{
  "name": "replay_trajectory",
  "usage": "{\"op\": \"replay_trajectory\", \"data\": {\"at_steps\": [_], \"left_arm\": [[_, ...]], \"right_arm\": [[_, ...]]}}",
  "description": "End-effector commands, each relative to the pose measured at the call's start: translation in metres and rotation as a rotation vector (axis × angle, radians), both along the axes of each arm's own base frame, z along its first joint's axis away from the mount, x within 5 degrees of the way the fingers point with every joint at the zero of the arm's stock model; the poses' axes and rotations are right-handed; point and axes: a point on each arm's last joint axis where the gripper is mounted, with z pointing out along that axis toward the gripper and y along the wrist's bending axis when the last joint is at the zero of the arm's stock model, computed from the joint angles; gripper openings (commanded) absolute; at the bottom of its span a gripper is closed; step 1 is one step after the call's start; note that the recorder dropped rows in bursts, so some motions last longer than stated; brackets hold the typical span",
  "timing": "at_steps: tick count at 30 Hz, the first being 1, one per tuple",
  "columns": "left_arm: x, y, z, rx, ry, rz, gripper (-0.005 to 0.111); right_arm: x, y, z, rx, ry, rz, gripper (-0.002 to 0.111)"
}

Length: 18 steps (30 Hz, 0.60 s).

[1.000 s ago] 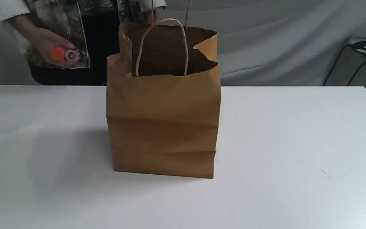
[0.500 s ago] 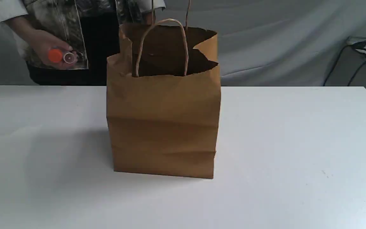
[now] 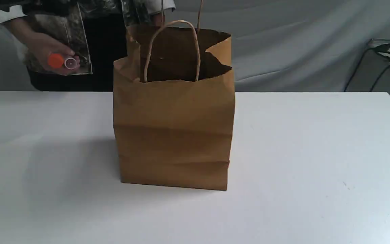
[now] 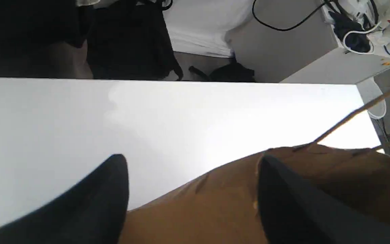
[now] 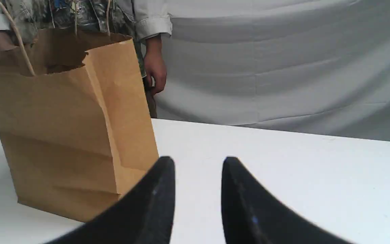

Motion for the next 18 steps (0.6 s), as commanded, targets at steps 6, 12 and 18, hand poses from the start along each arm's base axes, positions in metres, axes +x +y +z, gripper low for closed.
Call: {"op": "replay_trajectory", "data": {"at_steps": [6,12,18], "left_arm": [[0.023,-0.050,-0.016,0.033,0.029,-0.091,0.058],[0.035,-0.045,-0.029,0.079,0.079,-0.034,0.059],[0.029,-0.049,-0.010,0.045,0.027,-0.053,0.059]], "right_arm": [[0.000,0.000,-0.001,-0.010,-0.004,0.002,0.025],[0.000,0.000,-0.001,-0.010,-0.004,0.002,0.025],[0.000,0.000,-0.001,-0.010,-0.004,0.002,0.025]]}}
